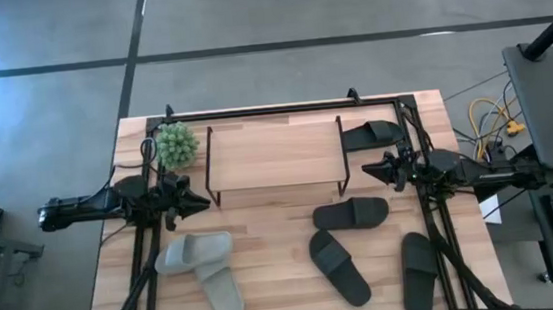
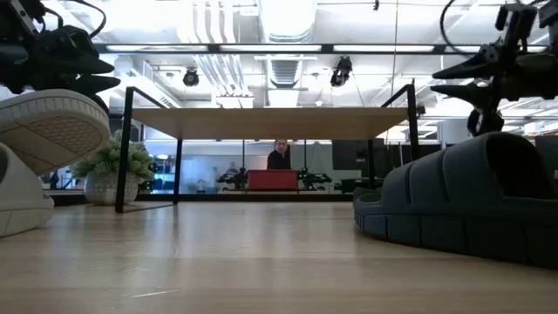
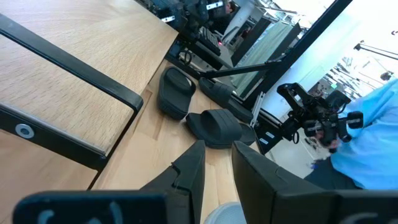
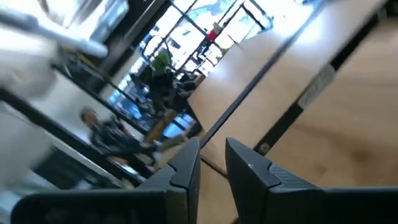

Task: Pick and place slides into the shelf
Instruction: Put the black slipper on the shelf

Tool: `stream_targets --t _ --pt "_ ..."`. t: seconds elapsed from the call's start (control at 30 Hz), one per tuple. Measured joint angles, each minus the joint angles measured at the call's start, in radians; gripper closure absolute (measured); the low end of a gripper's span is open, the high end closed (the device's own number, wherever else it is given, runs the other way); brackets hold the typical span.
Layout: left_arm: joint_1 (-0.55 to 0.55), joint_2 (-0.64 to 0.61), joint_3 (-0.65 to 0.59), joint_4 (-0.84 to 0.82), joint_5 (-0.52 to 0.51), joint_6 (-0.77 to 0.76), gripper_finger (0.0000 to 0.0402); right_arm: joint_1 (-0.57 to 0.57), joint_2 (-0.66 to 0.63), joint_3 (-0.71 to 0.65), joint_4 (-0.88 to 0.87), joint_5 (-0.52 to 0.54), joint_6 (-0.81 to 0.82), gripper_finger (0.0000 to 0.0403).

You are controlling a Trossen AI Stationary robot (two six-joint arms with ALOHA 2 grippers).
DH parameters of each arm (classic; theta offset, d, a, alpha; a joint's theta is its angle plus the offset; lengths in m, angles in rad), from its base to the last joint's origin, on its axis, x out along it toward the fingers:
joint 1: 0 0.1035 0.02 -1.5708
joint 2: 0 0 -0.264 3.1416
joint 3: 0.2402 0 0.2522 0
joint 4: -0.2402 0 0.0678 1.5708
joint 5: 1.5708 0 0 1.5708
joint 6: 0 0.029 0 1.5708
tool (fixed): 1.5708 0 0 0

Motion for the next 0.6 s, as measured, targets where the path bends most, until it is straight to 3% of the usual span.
stream_targets --t 0.17,0.4,0.6 --pt "0.0 0.0 0.0 0.0 0.0 0.0 0.0336 0.0 0.0 0.0 0.12 -0.017 0.282 0.0335" --pt "0.0 0.0 0.0 0.0 0.0 0.0 0.0336 0.001 0.062 0.004 0.419 -0.102 0.234 0.0334" --pt "0.0 0.0 0.0 0.0 0.0 0.0 0.0336 0.012 0.215 0.182 0.245 -0.031 0.135 0.0316"
